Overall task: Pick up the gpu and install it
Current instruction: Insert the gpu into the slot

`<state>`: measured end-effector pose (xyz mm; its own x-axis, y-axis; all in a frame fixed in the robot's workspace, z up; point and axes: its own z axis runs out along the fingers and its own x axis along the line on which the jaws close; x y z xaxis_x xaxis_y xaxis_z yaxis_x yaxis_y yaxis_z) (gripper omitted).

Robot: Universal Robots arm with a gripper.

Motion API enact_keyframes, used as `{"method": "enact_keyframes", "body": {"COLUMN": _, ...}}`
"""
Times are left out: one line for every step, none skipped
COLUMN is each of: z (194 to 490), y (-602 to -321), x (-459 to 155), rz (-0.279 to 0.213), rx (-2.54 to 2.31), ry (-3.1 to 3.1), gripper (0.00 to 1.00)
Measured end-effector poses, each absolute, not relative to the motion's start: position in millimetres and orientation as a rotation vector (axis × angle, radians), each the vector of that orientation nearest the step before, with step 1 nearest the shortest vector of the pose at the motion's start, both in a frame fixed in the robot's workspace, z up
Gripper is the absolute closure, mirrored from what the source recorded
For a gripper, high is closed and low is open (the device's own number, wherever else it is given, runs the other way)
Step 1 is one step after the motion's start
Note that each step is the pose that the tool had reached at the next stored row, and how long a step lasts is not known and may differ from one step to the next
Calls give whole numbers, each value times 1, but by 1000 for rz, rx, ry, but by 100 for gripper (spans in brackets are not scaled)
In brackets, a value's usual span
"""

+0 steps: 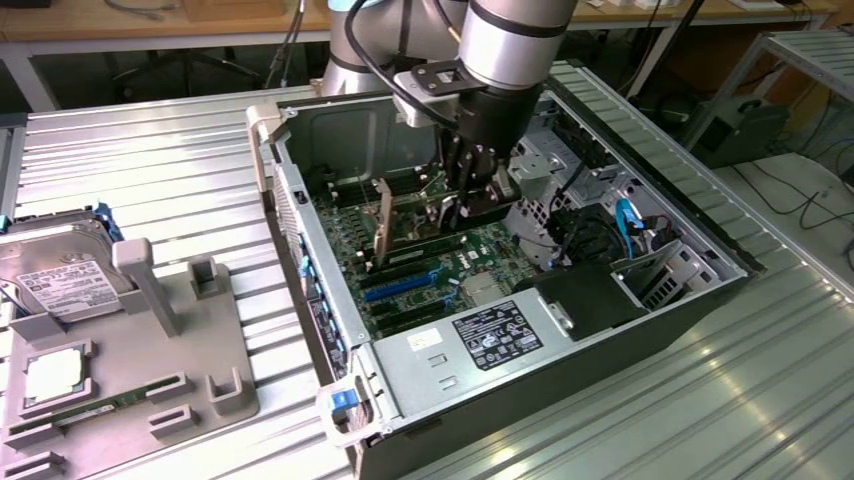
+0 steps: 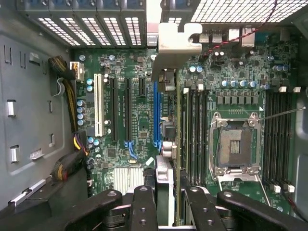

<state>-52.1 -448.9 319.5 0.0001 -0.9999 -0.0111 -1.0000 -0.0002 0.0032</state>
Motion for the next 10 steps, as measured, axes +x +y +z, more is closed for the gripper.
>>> {"method": "enact_keyframes", "body": {"z": 319, "y": -449, "x": -52, "rz": 15, "rx": -2218, "ry": 2217, "gripper": 72}}
{"method": "enact_keyframes", "body": {"z": 318, "y": -449, "x": -52, "rz": 14, "rx": -2219, "ry": 2218, "gripper": 72}}
{"method": "enact_keyframes", "body": {"z": 317, "y": -449, "x": -52, "rz": 13, "rx": -2219, "ry": 2218, "gripper": 72}}
{"method": "enact_keyframes", "body": {"z": 317, "y": -449, "x": -52, "rz": 13, "rx": -2219, "ry": 2218, "gripper": 72}}
{"method": "enact_keyframes", "body": {"z": 316, "y": -449, "x": -52, "rz": 12, "rx": -2220, "ry": 2219, "gripper": 72}}
{"method": "enact_keyframes", "body": {"z": 315, "y": -449, "x": -52, "rz": 12, "rx": -2220, "ry": 2219, "gripper": 72}}
{"method": "enact_keyframes", "body": {"z": 314, "y": -449, "x": -52, "rz": 12, "rx": -2220, "ry": 2219, "gripper": 72}}
{"method": "enact_keyframes", "body": {"z": 314, "y": -449, "x": -52, "rz": 12, "rx": -2220, "ry": 2219, "gripper": 72}}
{"method": "enact_keyframes", "body": {"z": 314, "y": -449, "x": -52, "rz": 12, "rx": -2220, "ry": 2219, "gripper": 72}}
{"method": "enact_keyframes", "body": {"z": 313, "y": -449, "x": -52, "rz": 12, "rx": -2219, "ry": 2219, "gripper": 72}}
